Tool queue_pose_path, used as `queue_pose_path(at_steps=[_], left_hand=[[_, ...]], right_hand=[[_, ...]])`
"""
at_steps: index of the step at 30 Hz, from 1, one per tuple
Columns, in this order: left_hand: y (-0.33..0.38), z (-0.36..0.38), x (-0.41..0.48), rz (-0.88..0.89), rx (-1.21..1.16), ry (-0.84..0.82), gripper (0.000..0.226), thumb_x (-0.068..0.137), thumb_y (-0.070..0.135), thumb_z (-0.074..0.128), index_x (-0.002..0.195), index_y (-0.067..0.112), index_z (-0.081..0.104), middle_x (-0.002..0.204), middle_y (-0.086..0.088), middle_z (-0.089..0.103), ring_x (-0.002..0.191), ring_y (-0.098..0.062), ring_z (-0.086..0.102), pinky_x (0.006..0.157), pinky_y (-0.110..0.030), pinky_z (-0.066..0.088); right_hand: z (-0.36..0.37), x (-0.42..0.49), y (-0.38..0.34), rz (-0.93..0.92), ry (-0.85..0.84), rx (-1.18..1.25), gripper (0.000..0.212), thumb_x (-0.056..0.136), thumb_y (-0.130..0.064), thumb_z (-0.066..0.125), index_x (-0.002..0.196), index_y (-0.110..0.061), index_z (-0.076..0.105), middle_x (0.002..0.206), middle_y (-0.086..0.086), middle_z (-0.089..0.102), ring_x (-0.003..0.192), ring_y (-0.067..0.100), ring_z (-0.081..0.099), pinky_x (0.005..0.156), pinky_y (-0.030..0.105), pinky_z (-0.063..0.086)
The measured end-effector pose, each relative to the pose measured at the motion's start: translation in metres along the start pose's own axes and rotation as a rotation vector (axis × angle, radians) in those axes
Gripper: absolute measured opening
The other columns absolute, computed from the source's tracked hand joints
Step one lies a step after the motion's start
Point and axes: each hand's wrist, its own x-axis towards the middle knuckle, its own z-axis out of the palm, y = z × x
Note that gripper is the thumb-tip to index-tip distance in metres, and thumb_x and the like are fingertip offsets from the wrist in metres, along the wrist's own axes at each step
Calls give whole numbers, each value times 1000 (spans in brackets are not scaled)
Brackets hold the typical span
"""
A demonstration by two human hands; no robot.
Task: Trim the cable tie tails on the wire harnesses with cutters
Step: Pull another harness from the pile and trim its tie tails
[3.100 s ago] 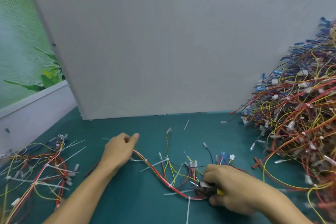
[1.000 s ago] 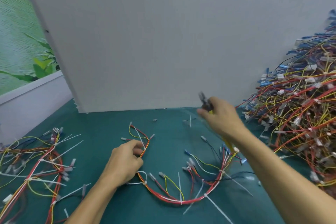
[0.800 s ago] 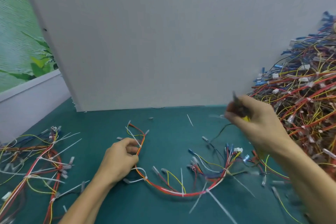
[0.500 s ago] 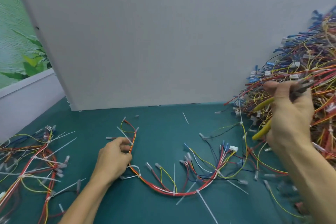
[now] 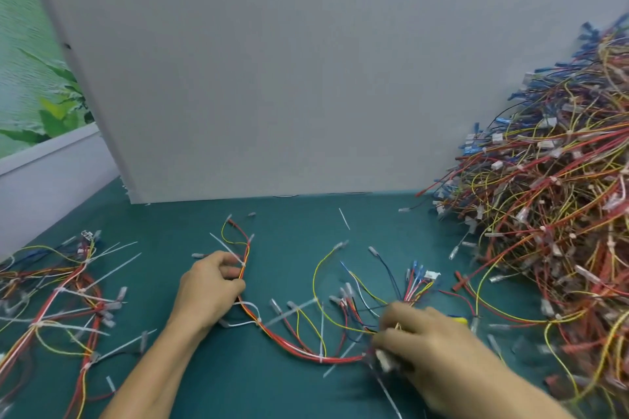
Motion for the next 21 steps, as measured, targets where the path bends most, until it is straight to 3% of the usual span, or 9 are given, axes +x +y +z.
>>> queue_pose_path(at_steps=[2,4,6,10,13,15,17,19,21], left_hand=[[-1,-1,1,-7,-17,-12,34,73,-1,60,91,27,66,83,13,74,77,-9,69,46,-27,55],[-2,-3,2,-22,-38,-18,35,72,-2,60,93,26,67,82,14,74,78,-11,69,44,-26,55],[-3,-3,3,-24,-44,-22,35,71,-2,60,92,25,67,79,15,73,75,-10,70,45,-29,56],[-3,-3,3,-23,-36,-21,35,70,-1,62,92,25,67,78,16,73,74,-9,69,42,-25,54],[-2,-3,2,-27,-46,-25,33,71,0,63,89,26,67,81,14,73,73,-11,70,40,-30,53],[-2,-4,2,-29,-49,-27,31,72,0,64,87,26,66,81,12,74,73,-13,70,45,-34,56],[-1,-4,1,-31,-52,-29,30,72,0,64,87,26,67,82,10,74,73,-14,70,48,-34,56],[0,-4,0,-20,-50,-30,31,72,-1,63,86,27,67,81,11,74,71,-12,70,43,-32,54],[0,-4,0,0,-54,-41,33,72,-3,63,86,27,67,80,13,74,69,-11,70,40,-33,53]], right_hand=[[16,0,-6,0,74,-134,25,67,-13,67,82,-33,65,95,-8,60,58,14,43,51,22,28],[19,4,-8,65,172,-109,24,72,-7,64,85,-27,65,102,-1,59,59,19,43,50,25,34],[13,9,0,188,259,83,30,75,1,69,91,-25,64,106,-3,55,67,18,52,55,29,45],[-18,18,23,474,399,516,33,81,-6,76,91,-34,62,90,-13,61,80,0,56,70,8,40],[-37,22,41,497,168,395,27,77,-19,80,97,-30,65,101,-16,57,84,-8,53,75,7,37],[-42,24,42,428,-121,321,43,72,-33,83,110,-21,66,117,-21,49,98,-7,50,90,17,39],[-34,26,38,363,-330,271,51,69,-41,82,114,-26,62,117,-23,44,109,3,49,96,25,39],[-21,29,30,356,-358,205,36,72,-42,77,100,-31,58,100,-19,53,96,10,53,87,32,45],[-11,33,27,444,-243,133,24,78,-42,71,83,-28,51,79,-9,56,81,18,52,73,35,46]])
